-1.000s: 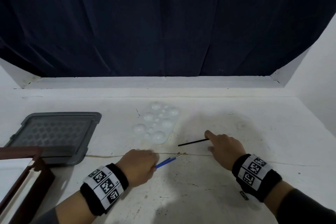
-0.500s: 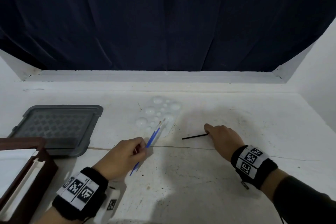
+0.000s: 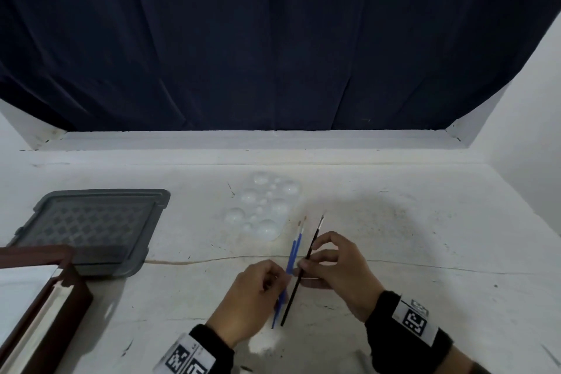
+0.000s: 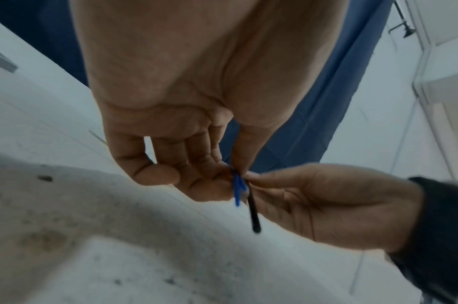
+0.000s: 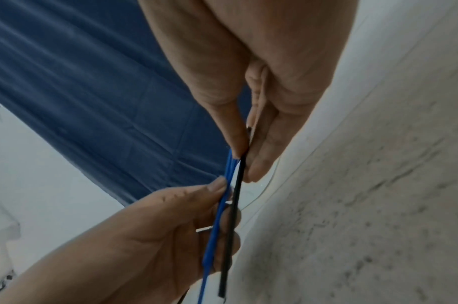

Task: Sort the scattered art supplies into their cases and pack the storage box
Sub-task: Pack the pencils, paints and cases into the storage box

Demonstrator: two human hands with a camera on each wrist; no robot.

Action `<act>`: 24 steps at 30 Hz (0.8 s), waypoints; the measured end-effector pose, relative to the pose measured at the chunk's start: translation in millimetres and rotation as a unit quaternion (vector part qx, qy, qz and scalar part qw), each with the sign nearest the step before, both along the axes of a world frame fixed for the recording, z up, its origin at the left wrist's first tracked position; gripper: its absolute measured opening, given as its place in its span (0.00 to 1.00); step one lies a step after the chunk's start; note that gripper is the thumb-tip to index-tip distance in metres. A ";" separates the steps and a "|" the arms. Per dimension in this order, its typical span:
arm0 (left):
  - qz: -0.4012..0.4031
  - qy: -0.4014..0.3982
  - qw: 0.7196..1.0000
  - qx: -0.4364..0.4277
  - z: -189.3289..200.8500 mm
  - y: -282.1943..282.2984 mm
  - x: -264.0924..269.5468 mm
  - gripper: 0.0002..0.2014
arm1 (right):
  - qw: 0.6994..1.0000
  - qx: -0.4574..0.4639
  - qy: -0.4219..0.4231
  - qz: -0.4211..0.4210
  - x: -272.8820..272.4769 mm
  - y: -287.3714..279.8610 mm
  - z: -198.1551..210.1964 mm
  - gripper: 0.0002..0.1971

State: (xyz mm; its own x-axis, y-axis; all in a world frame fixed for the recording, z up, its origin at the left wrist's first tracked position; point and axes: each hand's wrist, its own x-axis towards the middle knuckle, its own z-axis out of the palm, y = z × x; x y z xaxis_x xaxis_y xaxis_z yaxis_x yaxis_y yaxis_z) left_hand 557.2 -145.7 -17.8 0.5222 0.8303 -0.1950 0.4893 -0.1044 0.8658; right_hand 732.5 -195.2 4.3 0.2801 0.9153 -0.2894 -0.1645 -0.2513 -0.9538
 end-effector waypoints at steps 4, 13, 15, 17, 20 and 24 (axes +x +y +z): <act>0.003 0.029 0.999 0.038 -0.1 -2.1 3.4 0.09 | 0.998 -0.017 0.054 -0.022 -12.0 3.8 -4.5 0.17; 0.025 -0.004 0.996 0.086 4.3 3.4 1.9 0.12 | 0.999 0.005 0.047 -0.024 -20.5 9.8 7.3 0.07; 0.041 -0.044 0.994 0.096 9.5 6.2 4.0 0.16 | 0.998 0.022 0.044 -0.035 -19.3 13.7 18.2 0.06; 0.071 -0.127 0.985 0.089 15.8 10.0 7.7 0.20 | 0.996 0.048 0.052 -0.053 -15.6 18.8 34.2 0.06; 0.132 -0.219 0.966 0.034 33.0 13.0 15.9 0.22 | 0.991 0.112 0.052 -0.051 -9.4 25.4 68.5 0.06; 0.192 -0.411 0.859 -0.237 58.6 25.7 24.5 0.26 | 0.984 0.177 -0.019 -0.019 -9.5 30.5 115.5 0.06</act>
State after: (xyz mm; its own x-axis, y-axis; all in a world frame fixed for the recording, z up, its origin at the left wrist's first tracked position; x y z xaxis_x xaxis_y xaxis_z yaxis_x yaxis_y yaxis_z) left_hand 581.7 -120.0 40.8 0.3498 0.9013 -0.2555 -0.3889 0.3878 0.8357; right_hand 723.0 -164.7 119.8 0.3211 0.9453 0.0571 -0.1305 0.1039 -0.9860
